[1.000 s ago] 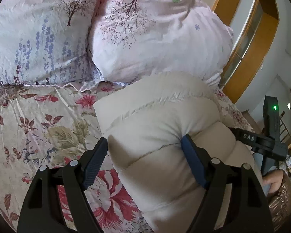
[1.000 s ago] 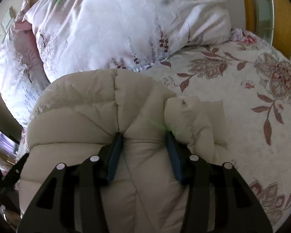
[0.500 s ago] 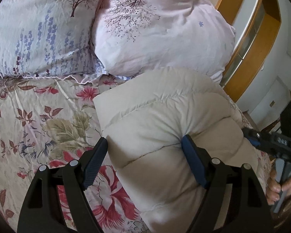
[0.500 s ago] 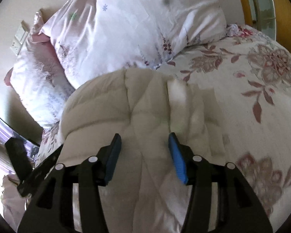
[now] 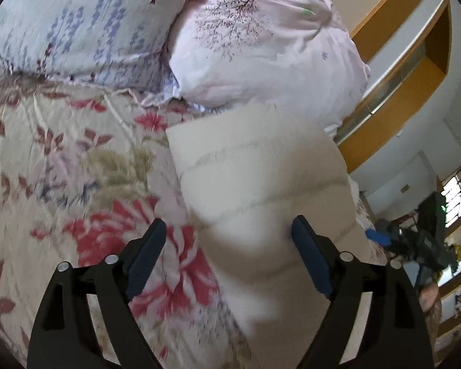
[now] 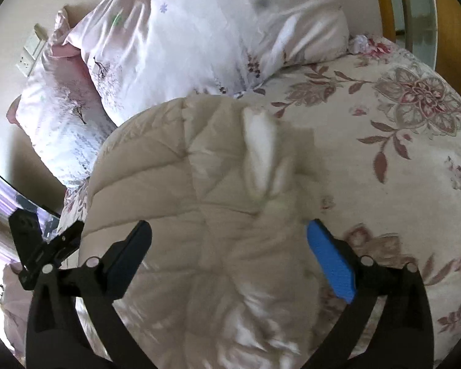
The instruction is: Fold large clothes
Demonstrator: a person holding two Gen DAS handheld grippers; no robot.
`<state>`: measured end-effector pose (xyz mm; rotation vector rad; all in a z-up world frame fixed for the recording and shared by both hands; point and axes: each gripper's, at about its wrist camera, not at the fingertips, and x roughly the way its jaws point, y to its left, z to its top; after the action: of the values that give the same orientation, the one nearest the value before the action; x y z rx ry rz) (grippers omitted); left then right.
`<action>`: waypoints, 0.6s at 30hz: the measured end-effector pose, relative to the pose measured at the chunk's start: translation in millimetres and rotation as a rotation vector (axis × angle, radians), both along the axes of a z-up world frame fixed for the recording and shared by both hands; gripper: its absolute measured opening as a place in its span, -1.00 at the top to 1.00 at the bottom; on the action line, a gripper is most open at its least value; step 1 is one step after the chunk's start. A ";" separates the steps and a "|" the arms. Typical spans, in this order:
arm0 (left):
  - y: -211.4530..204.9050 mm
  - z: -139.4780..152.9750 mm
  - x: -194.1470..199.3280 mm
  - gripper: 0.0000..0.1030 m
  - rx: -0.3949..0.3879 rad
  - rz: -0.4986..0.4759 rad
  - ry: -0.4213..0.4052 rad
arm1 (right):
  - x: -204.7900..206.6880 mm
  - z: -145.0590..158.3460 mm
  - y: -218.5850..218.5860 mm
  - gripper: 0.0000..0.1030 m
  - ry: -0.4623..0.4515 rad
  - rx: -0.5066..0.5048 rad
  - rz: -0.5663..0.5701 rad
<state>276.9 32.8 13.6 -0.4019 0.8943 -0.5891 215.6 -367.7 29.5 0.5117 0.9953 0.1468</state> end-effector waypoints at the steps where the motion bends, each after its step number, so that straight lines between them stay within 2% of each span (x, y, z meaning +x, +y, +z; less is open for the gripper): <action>1: 2.3 -1.7 -3.1 -0.75 -0.022 -0.018 0.015 | 0.7 -1.9 -7.4 -0.96 0.010 0.026 -0.002; 4: 7.4 -12.1 -7.4 -0.86 -0.160 -0.082 0.106 | 5.6 -18.9 -32.2 -0.96 0.068 0.144 -0.022; 5: 7.4 -14.1 -8.2 -0.87 -0.178 -0.087 0.120 | 8.0 -23.9 -35.7 -0.96 0.081 0.170 -0.019; 10: -3.4 -18.7 -9.6 -0.87 -0.189 -0.112 0.145 | 19.2 -51.7 -42.7 -0.96 0.158 0.280 0.035; 18: -22.1 -21.0 -11.6 -0.87 -0.228 -0.178 0.158 | 33.1 -70.2 -33.7 -0.97 0.187 0.389 0.137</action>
<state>265.3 10.7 -7.5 -0.5847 1.0248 -0.8356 248.7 -401.4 -40.8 0.8232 1.1923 0.4261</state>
